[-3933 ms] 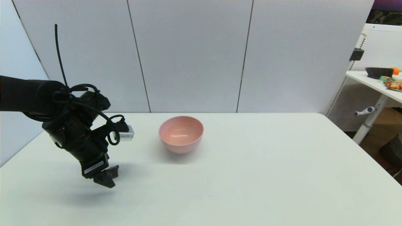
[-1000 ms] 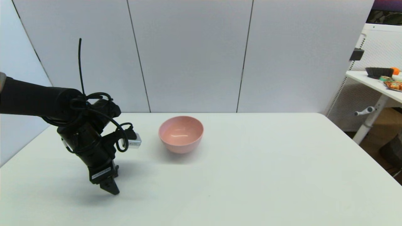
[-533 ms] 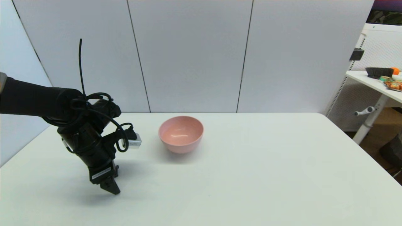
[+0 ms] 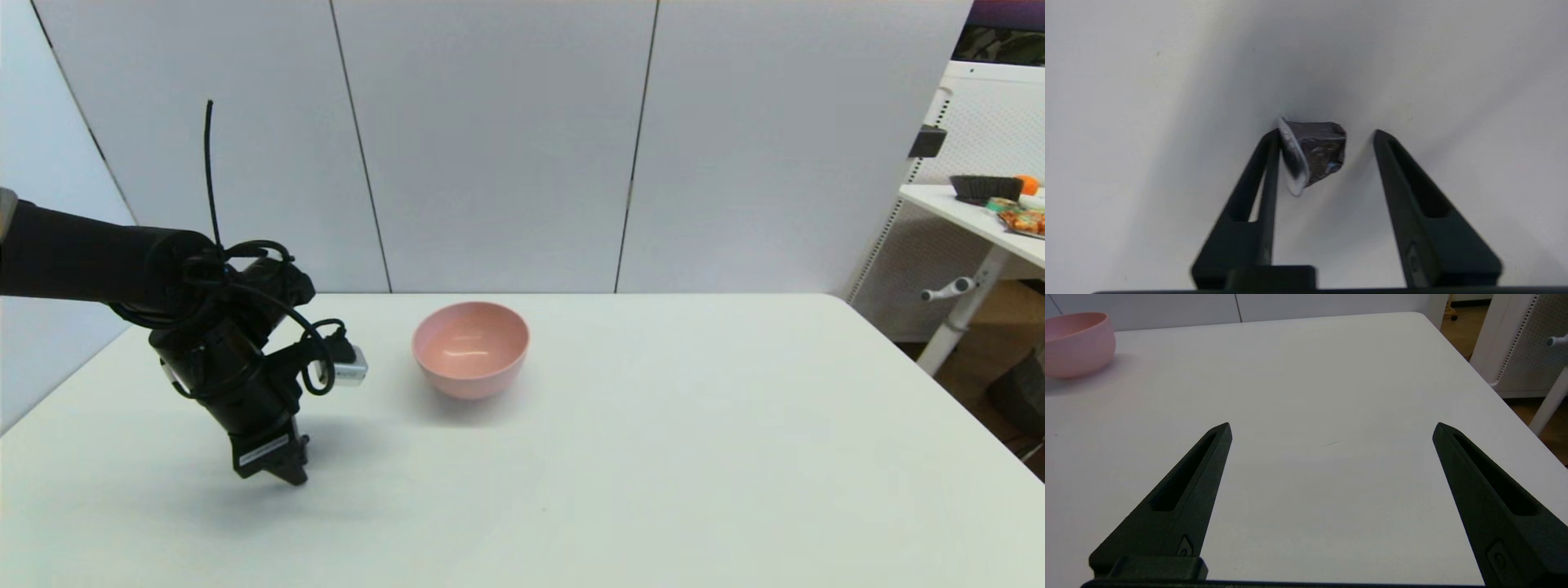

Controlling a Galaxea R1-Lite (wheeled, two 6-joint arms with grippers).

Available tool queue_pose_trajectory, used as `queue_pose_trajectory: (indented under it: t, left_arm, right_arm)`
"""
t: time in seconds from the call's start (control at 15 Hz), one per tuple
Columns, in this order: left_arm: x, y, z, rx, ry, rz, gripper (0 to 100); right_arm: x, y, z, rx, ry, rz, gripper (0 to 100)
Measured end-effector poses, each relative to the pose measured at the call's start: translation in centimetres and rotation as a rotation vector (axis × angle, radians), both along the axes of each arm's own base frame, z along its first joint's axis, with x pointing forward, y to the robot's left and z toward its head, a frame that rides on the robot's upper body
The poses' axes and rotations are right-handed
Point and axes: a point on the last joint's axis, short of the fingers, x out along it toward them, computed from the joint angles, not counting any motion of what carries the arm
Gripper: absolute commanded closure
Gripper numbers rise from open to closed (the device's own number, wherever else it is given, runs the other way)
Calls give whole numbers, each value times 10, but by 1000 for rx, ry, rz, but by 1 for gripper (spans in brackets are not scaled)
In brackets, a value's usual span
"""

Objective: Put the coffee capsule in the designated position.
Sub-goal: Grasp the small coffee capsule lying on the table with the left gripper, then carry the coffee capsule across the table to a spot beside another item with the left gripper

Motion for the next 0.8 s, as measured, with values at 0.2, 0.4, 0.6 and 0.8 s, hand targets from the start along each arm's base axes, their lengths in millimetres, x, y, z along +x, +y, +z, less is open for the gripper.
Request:
queue_pose_trajectory:
  t: [0.2, 0.4, 0.6, 0.8]
  left_arm:
    - [0, 0, 0, 0, 0, -1, 100]
    - [0, 0, 0, -1, -1, 0, 100]
    - [-3, 1, 10, -7, -36, 1, 100]
    - [-8, 2, 37, -18, -137, 7, 100]
  right_arm:
    - [0, 0, 0, 0, 0, 0, 0]
    - [0, 0, 0, 0, 0, 0, 0]
    - [0, 0, 0, 0, 0, 0, 0]
    - [0, 0, 0, 0, 0, 0, 0]
